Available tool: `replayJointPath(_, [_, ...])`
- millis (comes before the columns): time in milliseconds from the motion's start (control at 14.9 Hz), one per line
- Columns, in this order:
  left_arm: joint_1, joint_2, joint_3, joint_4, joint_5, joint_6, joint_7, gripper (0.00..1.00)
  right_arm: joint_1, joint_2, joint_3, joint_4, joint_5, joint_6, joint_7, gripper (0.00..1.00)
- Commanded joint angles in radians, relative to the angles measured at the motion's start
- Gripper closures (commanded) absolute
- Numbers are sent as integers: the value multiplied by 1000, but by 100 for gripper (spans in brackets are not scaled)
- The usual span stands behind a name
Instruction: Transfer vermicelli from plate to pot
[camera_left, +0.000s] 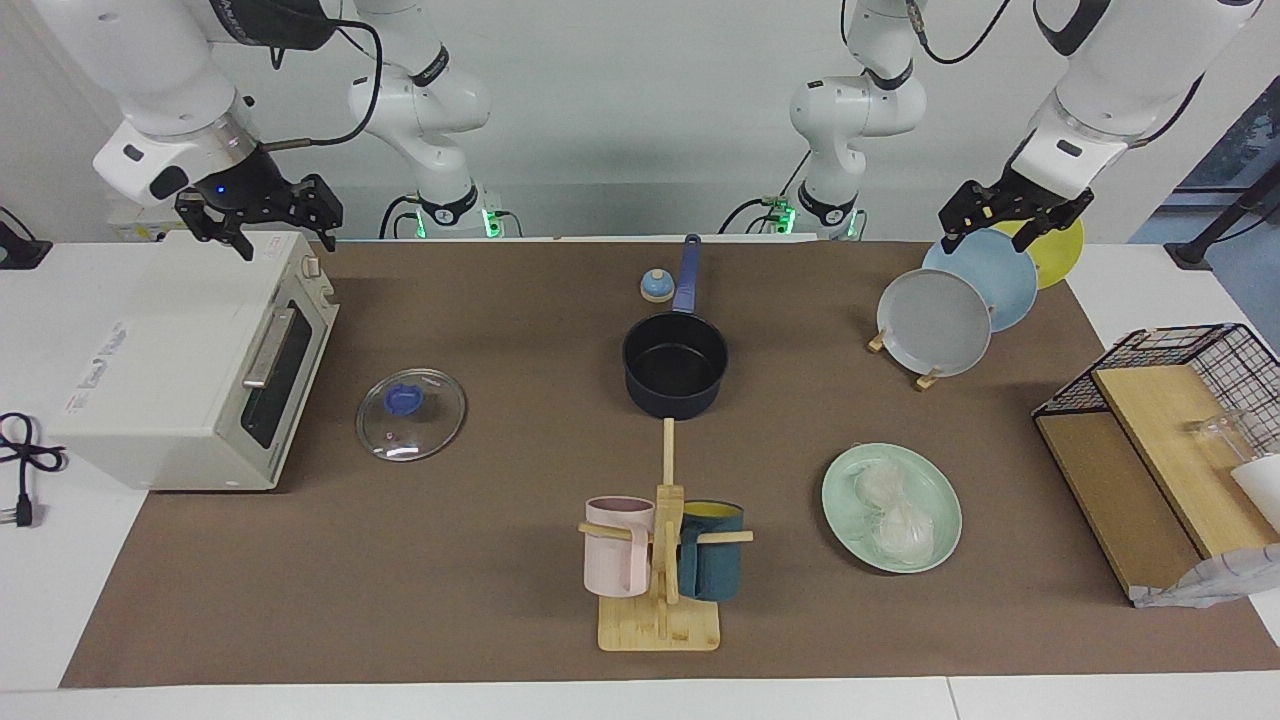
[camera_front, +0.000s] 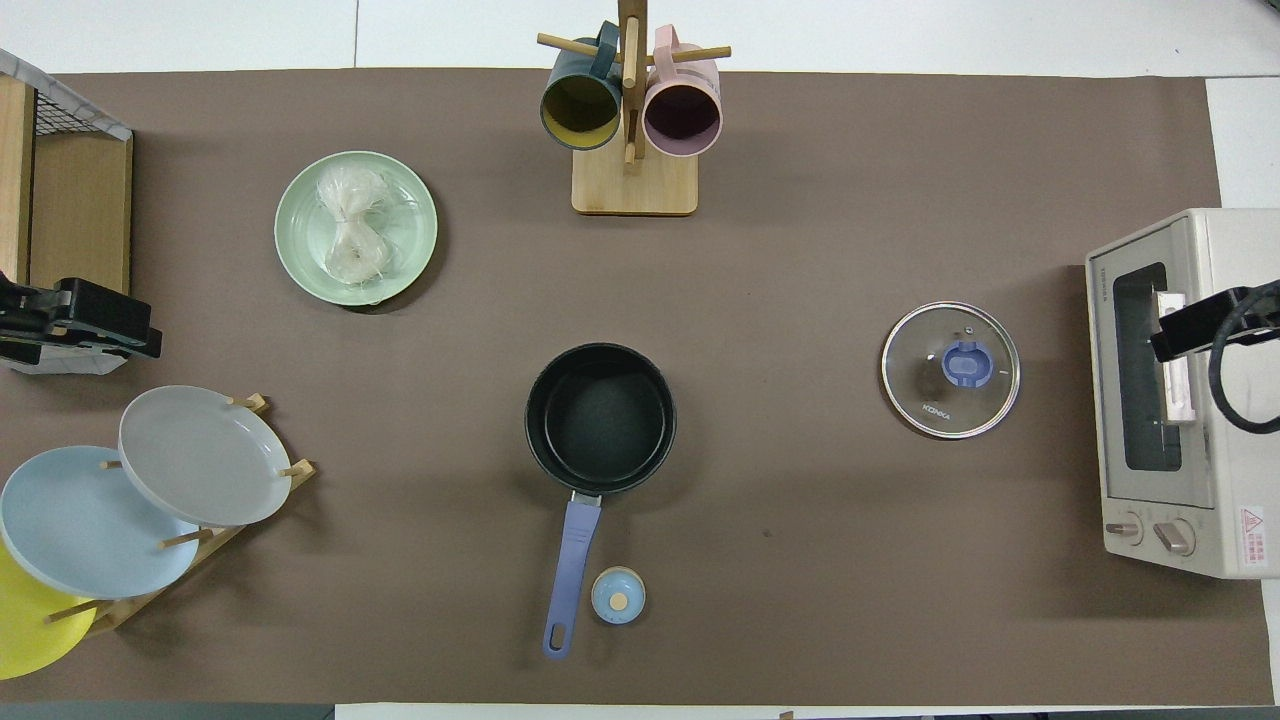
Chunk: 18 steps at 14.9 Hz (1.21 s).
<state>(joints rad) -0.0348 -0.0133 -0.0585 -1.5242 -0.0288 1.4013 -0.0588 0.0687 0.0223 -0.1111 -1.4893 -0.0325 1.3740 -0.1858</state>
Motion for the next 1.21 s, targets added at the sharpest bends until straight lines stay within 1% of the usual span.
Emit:
replayJointPath(0, [-1, 10, 9, 22, 13, -4, 52, 0, -1, -19, -1, -20, 13, 19, 14, 0])
replayJointPath(469, [-7, 13, 9, 26, 13, 1, 48, 0, 0, -18, 1, -20, 14, 36, 14, 0])
replayJointPath(804, [-10, 12, 8, 15, 12, 37, 43, 0, -1, -19, 1, -29, 14, 46, 14, 0])
replayJointPath(1005, [-14, 22, 8, 1, 0, 77, 40, 0, 5, -28, 2, -71, 17, 115, 12, 0])
replayJointPath(1072, [-14, 29, 8, -11, -2, 93, 39, 0, 6, -47, 2, -104, 17, 146, 12, 0])
replayJointPath(1139, [-16, 50, 8, -20, -2, 117, 39, 0, 10, -60, 2, -145, 17, 184, 11, 0])
